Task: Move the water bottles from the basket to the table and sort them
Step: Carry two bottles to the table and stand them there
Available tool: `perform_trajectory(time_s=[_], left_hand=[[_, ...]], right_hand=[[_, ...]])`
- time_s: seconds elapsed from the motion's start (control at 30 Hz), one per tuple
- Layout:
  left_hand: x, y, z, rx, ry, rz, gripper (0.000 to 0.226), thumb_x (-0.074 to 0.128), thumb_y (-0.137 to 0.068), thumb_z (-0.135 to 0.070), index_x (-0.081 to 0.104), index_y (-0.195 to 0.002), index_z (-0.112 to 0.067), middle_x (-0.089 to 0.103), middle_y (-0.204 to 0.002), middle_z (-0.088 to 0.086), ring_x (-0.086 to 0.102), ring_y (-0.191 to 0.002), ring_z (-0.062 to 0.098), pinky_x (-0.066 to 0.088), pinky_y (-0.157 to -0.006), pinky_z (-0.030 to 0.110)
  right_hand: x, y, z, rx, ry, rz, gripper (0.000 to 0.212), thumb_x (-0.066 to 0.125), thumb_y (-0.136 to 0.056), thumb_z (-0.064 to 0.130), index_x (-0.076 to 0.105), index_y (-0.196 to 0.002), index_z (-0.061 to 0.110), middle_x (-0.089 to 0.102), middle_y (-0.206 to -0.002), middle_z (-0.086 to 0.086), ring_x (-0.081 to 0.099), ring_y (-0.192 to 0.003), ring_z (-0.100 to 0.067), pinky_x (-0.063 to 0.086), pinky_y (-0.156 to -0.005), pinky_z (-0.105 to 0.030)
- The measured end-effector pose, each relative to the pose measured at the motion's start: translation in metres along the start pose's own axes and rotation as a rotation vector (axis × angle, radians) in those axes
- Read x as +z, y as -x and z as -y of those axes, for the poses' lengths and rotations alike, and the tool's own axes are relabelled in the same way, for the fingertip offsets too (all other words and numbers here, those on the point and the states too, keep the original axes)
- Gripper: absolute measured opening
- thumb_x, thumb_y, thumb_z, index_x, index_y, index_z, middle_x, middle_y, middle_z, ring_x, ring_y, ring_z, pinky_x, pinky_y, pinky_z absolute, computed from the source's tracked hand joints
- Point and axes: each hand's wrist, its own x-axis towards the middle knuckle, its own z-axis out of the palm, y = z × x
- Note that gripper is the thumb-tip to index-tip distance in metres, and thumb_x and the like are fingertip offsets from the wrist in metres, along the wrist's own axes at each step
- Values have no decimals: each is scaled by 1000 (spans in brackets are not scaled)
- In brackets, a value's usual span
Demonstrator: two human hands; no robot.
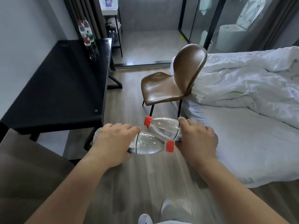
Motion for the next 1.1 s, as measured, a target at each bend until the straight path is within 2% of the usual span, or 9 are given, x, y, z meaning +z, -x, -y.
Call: perform_trajectory(time_s=[0.17,0.3,0.4,0.6,0.7,0.87,1.1], left_hand=[[9,-75,40,-20,-12,3,69,87,-55,-46,61,-117,-36,64,-89,-13,64,-81,17,47,-71,35],[12,-139,72,-50,-4,6,66,82,-61,-39,59,-122,-36,64,-92,-13,63,-84,17,48,-75,35],[7,-186,94,-72,9,13,66,83,-62,-42,58,-123,-35,64,-94,-14,63,-85,17,47,-76,35],[1,-269,138,-156,48,15,68,87,-49,-36,65,-113,-30,64,-85,-13,62,-72,18,49,-67,36],[2,-304,158,-191,60,35,64,84,-52,-38,64,-113,-31,63,-85,-12,62,-74,19,50,-69,38],[9,-362,202,-243,61,65,64,83,-54,-41,63,-114,-32,64,-87,-11,63,-76,18,52,-70,39],[29,-457,292,-256,75,59,61,77,-70,-43,55,-127,-35,64,-102,-13,63,-91,16,49,-83,36]], right_hand=[[38,-83,8,-15,-2,-10,65,88,-55,27,65,-115,19,67,-86,-2,64,-73,-33,41,-65,-37],[72,-159,9,-34,-25,-13,65,86,-53,25,65,-115,20,66,-85,-1,63,-73,-33,39,-65,-37],[90,-219,9,-62,-56,-2,63,84,-53,22,65,-113,21,67,-87,-1,63,-75,-34,41,-66,-38],[118,-335,9,-152,-71,-25,65,85,-53,20,64,-115,19,66,-87,-3,63,-72,-34,41,-65,-38],[131,-386,16,-182,-81,-24,68,89,-53,28,66,-115,18,67,-88,-4,63,-71,-34,40,-65,-38],[161,-464,36,-216,-84,-14,68,86,-55,22,67,-120,17,68,-89,-4,64,-72,-34,41,-67,-39],[212,-575,82,-237,-9,50,68,85,-55,24,65,-120,24,68,-92,1,65,-78,-32,42,-70,-39]])
